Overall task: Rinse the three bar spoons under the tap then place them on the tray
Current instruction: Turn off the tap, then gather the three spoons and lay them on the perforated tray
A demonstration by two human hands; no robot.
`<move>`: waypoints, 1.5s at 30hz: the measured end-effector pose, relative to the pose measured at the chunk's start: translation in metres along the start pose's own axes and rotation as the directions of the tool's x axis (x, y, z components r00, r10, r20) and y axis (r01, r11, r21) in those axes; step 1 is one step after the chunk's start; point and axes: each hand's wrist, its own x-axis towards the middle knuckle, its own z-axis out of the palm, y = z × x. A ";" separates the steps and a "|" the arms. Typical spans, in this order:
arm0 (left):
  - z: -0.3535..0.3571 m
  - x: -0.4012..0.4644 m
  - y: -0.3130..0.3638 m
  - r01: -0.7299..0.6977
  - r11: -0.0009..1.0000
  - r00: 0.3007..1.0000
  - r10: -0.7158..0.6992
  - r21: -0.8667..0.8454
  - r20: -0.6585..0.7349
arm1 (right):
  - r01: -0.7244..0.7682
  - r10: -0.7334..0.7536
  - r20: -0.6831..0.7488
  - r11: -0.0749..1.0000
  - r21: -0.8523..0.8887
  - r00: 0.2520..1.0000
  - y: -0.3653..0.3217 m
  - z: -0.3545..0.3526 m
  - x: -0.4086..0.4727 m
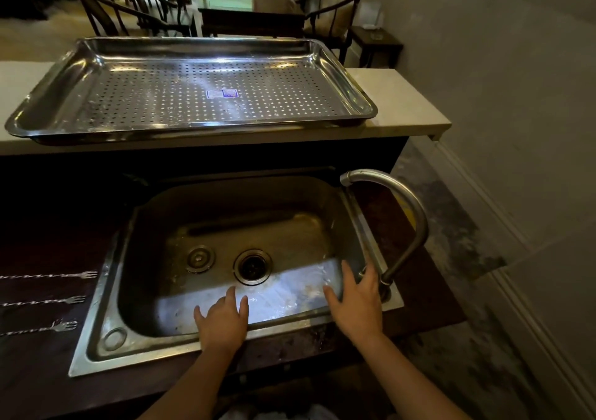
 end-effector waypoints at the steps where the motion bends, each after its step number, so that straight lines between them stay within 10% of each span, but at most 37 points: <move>1: 0.000 0.000 0.000 0.002 1.000 1.000 -0.002 -0.002 0.008 | -0.014 0.014 -0.007 0.999 0.033 1.000 -0.003 0.001 0.001; 13: -0.022 0.006 -0.013 0.083 0.992 0.995 -0.077 -0.090 0.069 | -0.064 0.074 -0.230 0.997 0.049 0.970 -0.037 0.014 0.006; 19: -0.055 0.012 -0.032 0.109 0.929 0.993 -0.116 -0.353 0.002 | 0.159 -0.158 -0.026 0.985 0.065 0.987 -0.092 0.045 -0.001; 24: -0.092 0.006 -0.072 0.124 0.644 0.971 -0.236 -0.755 -0.042 | 0.283 -0.299 0.221 0.954 0.100 0.928 -0.145 0.074 -0.011; 31: -0.149 0.013 -0.187 0.108 -0.205 0.810 -0.549 -0.973 0.206 | 0.427 -0.438 0.361 0.897 0.113 0.823 -0.236 0.114 -0.030; 45: -0.182 0.031 -0.327 0.225 -0.477 0.697 -0.530 -0.849 0.483 | 0.631 -0.579 0.424 0.776 0.024 0.696 -0.379 0.191 -0.041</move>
